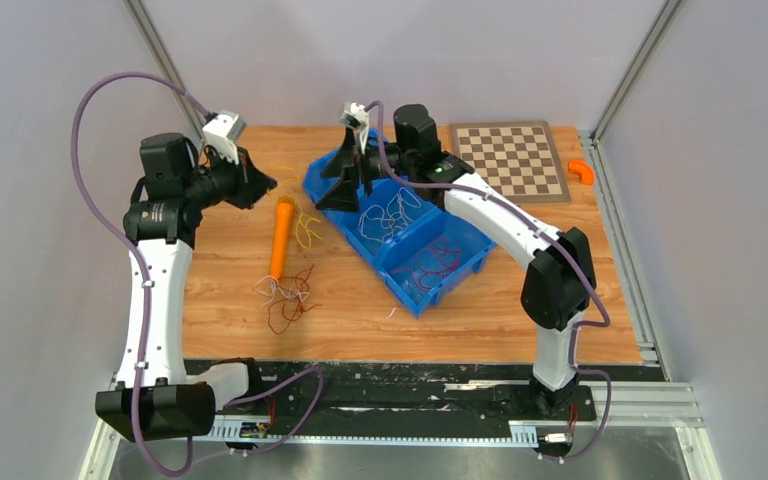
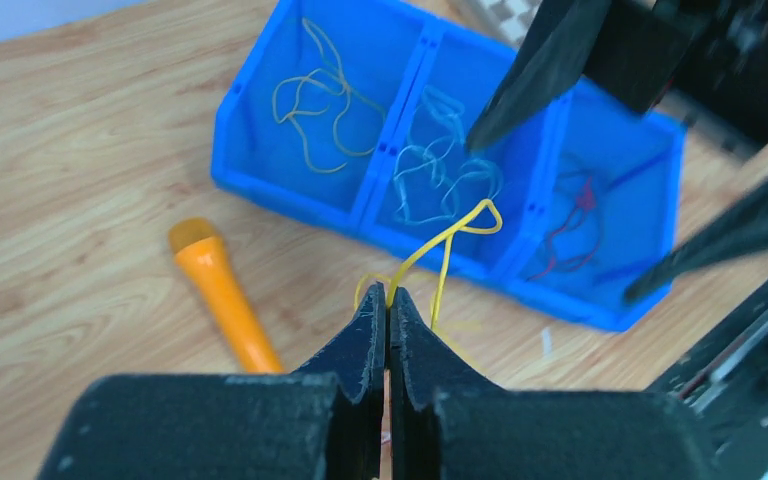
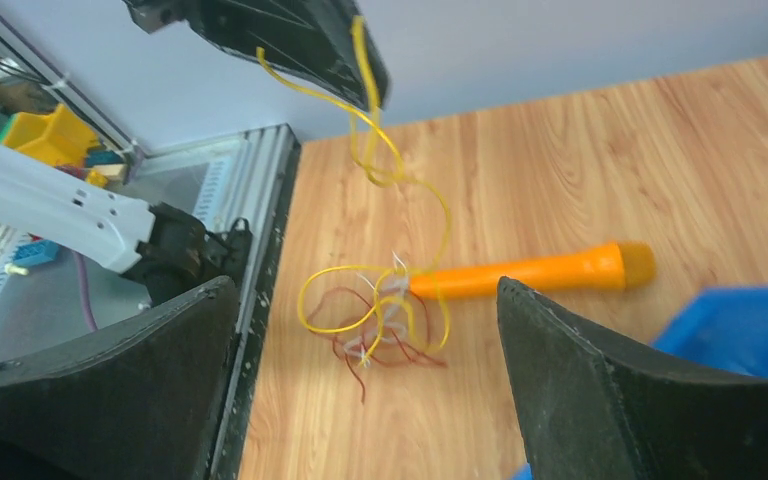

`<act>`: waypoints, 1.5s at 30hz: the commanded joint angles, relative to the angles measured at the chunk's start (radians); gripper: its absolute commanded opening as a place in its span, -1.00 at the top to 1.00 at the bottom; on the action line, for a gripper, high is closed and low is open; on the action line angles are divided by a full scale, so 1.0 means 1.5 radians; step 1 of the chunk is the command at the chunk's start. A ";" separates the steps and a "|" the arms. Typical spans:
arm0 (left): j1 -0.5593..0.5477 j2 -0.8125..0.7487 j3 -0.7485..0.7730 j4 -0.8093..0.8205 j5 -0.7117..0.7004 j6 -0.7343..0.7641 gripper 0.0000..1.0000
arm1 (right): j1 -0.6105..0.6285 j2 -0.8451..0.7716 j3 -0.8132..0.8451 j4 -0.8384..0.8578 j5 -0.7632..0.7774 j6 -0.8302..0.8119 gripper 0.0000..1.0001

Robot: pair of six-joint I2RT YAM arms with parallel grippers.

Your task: Untangle the cables

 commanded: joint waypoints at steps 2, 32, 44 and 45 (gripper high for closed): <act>-0.009 -0.002 0.019 0.147 0.008 -0.262 1.00 | 0.008 0.035 0.056 0.088 0.003 0.088 -1.00; -0.147 0.594 0.290 0.498 -0.029 -0.381 1.00 | -0.184 -0.257 -0.230 -0.102 0.158 -0.086 -1.00; -0.122 0.422 0.087 0.219 -0.082 -0.103 -0.50 | -0.183 -0.173 -0.175 -0.086 0.102 -0.043 -1.00; -0.116 0.385 0.055 0.223 -0.084 -0.097 -0.49 | -0.183 -0.166 -0.170 -0.086 0.095 -0.039 -1.00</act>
